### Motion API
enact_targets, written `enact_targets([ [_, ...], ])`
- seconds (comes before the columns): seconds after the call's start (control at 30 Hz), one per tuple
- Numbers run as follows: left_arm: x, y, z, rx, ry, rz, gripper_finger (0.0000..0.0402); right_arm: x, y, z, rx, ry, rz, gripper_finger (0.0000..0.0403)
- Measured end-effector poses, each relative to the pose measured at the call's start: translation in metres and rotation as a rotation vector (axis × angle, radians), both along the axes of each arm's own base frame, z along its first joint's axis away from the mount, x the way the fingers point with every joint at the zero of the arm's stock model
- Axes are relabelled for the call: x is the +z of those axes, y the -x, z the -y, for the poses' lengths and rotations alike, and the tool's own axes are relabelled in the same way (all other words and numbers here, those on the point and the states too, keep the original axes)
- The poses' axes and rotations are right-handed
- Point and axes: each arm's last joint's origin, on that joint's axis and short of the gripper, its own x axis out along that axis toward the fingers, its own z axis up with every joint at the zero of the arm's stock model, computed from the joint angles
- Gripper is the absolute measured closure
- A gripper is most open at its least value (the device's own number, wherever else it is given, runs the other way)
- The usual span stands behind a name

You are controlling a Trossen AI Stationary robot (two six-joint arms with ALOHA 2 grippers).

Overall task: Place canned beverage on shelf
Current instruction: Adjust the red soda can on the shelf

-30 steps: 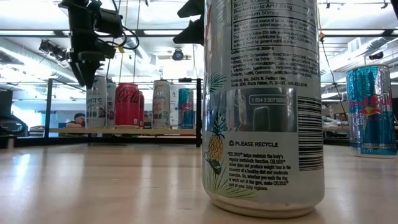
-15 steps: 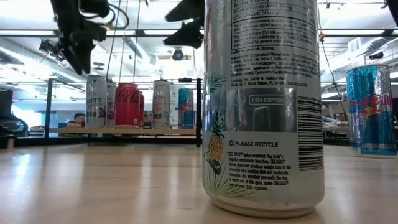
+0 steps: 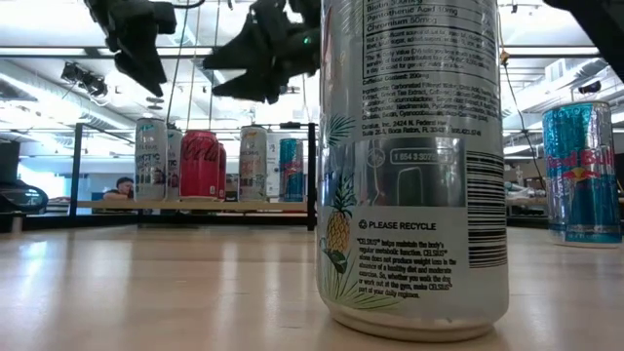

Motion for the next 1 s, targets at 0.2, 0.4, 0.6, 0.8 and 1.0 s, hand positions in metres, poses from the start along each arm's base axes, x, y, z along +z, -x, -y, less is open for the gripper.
enact_targets([
  [0.2, 0.003, -0.007, 0.005, -0.045, -0.012, 0.047, 0.0088, -0.019, -0.011, 0.014, -0.042, -0.023, 0.033, 0.0018],
  [0.4, 0.003, -0.014, 0.018, -0.127, 0.043, 0.068, 0.0088, -0.017, -0.011, 0.023, -0.079, -0.034, 0.049, 0.0018],
  [0.6, 0.002, -0.021, 0.031, -0.256, 0.062, 0.066, 0.0088, -0.002, -0.003, 0.027, -0.037, -0.053, 0.061, 0.0018],
  [0.8, -0.004, -0.033, 0.029, -0.287, 0.070, 0.038, 0.0088, 0.042, 0.020, 0.033, 0.002, -0.084, 0.115, 0.0018],
  [1.0, -0.015, -0.057, 0.020, -0.316, 0.060, 0.011, 0.0088, 0.076, 0.044, 0.035, -0.010, -0.078, 0.131, 0.0018],
])
